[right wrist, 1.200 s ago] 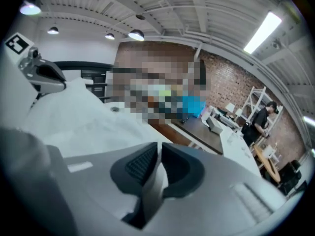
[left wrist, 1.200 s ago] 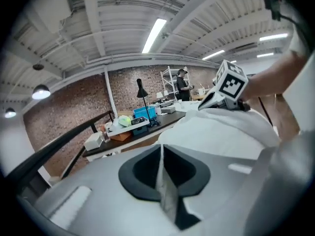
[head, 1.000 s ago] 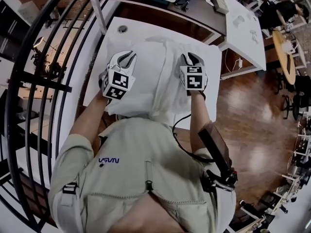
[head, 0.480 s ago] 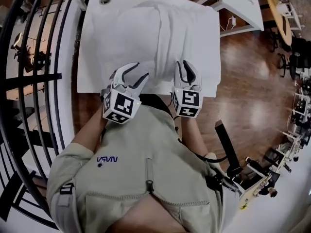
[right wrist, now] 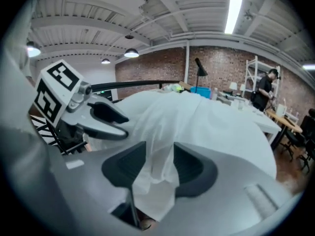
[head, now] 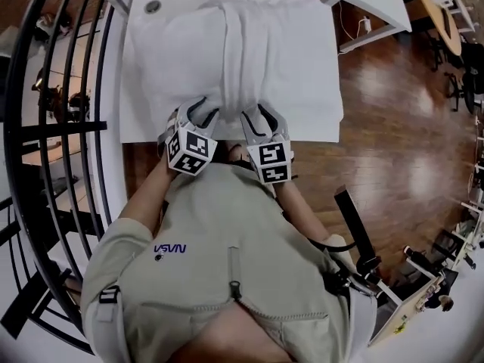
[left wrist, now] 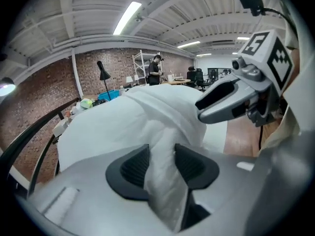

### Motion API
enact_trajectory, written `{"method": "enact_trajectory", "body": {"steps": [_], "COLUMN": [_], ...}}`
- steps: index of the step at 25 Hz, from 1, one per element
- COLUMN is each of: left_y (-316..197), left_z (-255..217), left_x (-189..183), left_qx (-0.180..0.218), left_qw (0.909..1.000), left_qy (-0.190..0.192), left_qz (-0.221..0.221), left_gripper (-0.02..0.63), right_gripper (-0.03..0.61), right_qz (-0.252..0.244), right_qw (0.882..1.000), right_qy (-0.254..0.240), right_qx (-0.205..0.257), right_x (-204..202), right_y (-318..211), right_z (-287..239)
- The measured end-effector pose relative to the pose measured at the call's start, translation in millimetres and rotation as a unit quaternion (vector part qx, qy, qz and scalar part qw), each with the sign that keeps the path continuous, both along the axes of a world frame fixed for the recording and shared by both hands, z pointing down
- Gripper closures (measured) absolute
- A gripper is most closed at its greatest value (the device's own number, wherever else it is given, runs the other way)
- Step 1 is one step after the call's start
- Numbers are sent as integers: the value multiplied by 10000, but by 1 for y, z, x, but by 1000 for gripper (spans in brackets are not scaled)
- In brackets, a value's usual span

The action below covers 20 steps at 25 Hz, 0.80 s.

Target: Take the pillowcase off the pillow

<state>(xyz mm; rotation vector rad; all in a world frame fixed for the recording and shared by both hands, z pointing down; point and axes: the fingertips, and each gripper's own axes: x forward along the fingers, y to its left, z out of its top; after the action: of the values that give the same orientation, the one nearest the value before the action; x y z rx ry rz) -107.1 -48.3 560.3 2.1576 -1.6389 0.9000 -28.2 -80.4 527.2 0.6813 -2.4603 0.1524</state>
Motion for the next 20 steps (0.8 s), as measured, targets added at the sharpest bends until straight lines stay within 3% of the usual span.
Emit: {"method": "enact_trajectory", "body": {"steps": [2, 4, 6, 8, 14, 20], "left_y": [-3, -3, -1, 0, -5, 5], "left_z": [-2, -9, -19, -31, -77, -83], "left_x": [-1, -2, -10, -23, -64, -96], "left_qx": [-42, 1, 124, 290, 581, 691], "left_qw": [9999, 9997, 9993, 9980, 9934, 9895], "left_qy": [-89, -157, -161, -104, 104, 218], "left_qz": [-89, -162, -320, -552, -988, -1248], "left_gripper": [481, 534, 564, 575, 588, 597], "right_gripper": [407, 412, 502, 555, 560, 563], "right_qz": [-93, -90, -30, 69, 495, 1023], "right_qw": [9998, 9988, 9972, 9964, 9916, 9839], "right_qy": [174, 418, 531, 432, 299, 703], "right_qx": [-35, 219, 534, 731, 1158, 1285], "right_x": [-2, -6, -10, -9, 26, 78], "right_y": [2, -3, -12, -19, -38, -67], "right_z": [18, 28, 24, 11, -20, -14]}}
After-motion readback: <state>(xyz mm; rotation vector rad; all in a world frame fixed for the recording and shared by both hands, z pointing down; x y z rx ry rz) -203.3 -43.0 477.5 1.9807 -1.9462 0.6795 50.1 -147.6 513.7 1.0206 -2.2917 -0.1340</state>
